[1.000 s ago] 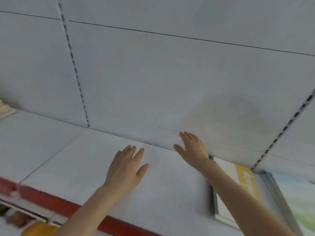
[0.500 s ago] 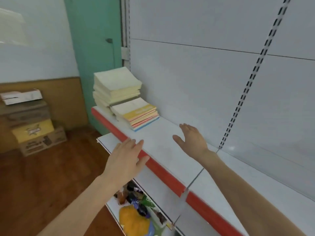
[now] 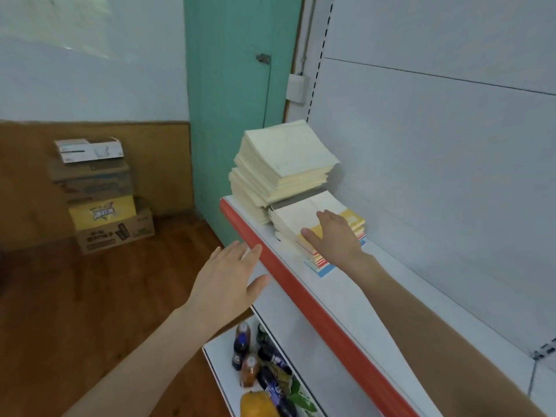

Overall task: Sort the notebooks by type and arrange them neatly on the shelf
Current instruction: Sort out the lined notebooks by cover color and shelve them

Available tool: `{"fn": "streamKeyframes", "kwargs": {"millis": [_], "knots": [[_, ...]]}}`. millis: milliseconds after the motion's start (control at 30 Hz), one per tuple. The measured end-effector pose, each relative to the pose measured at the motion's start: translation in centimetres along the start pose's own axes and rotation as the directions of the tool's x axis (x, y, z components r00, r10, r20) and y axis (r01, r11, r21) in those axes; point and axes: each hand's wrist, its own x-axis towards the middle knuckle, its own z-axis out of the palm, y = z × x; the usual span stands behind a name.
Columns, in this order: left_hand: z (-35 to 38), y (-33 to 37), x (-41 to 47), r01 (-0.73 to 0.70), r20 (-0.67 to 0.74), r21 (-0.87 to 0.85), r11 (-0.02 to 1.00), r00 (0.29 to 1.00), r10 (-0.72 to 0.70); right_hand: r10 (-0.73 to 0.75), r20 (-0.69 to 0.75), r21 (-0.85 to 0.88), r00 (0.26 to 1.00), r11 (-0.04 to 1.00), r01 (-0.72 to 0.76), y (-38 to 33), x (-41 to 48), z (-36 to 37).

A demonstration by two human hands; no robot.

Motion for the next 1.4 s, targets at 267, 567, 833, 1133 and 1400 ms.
{"fn": "streamKeyframes", "kwargs": {"millis": [267,567,833,1133,1400], "knots": [[1.9,-6.6,4.9,0.019,0.09,-0.103,0.994,0.996,-0.01,0.094,0.156,-0.023,0.983,0.996,-0.091,-2.3,7.1,4.2],[2.2,-11.1,8.6,0.236,0.296,-0.795,0.558,0.955,0.017,0.226,0.017,0.051,0.974,0.973,-0.226,-5.6,2.7,1.5],[1.8,-9.0,11.5,0.685,0.646,-0.717,-0.129,0.722,0.248,0.035,-0.017,-0.002,0.999,0.999,-0.035,-14.3,-5.4,2.9],[1.1,-13.5,9.0,0.713,0.704,-0.7,-0.052,0.7,0.121,0.085,0.16,0.371,0.983,0.918,-0.139,-14.2,-2.1,0.2],[0.0,-16.7,6.6,0.685,0.685,-0.728,0.029,0.728,-0.033,0.344,0.119,-0.081,0.931,0.938,-0.337,-6.8,5.9,3.3]]}}
